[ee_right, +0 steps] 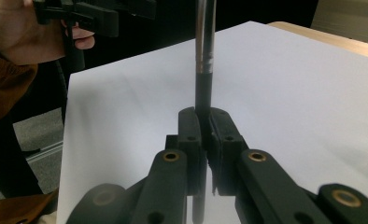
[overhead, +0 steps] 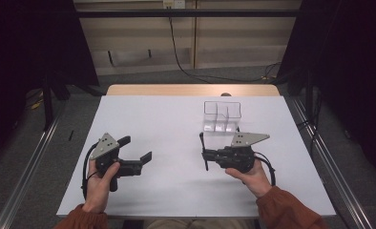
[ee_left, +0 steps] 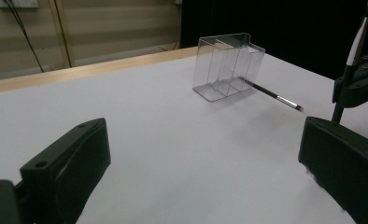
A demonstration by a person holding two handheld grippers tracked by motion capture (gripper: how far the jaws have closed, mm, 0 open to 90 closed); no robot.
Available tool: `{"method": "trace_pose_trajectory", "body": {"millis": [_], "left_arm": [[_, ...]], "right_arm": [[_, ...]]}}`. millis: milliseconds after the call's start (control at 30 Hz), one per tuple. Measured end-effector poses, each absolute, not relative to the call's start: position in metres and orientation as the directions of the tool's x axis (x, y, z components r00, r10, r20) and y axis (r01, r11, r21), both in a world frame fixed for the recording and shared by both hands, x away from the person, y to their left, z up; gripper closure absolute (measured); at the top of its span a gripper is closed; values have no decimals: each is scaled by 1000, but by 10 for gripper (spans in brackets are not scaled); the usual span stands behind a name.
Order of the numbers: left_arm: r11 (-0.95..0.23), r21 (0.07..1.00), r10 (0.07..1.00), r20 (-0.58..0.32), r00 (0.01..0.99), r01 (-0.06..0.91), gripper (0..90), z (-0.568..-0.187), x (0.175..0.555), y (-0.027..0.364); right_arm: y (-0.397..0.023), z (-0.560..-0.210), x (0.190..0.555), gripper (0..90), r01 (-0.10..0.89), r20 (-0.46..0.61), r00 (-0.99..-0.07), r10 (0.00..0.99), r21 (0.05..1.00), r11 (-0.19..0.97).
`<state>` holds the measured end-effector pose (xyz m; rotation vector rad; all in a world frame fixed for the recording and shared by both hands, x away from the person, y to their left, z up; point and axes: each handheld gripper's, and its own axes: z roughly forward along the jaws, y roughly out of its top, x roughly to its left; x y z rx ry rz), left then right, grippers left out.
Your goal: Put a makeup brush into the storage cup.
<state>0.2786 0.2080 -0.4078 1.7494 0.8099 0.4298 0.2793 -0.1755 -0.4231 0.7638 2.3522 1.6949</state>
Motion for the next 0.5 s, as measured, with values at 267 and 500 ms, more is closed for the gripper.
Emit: {"method": "trace_pose_trajectory", "body": {"millis": [267,500], "left_arm": [[-139,953,711,-94,697,271,22,-411,272,222],[-115,960,723,-96,684,256,19,-423,268,240]], "right_arm": [[-176,-422,280,843,317,173,-856,487,920,231],[-178,-422,282,844,320,174,-851,496,920,228]]}}
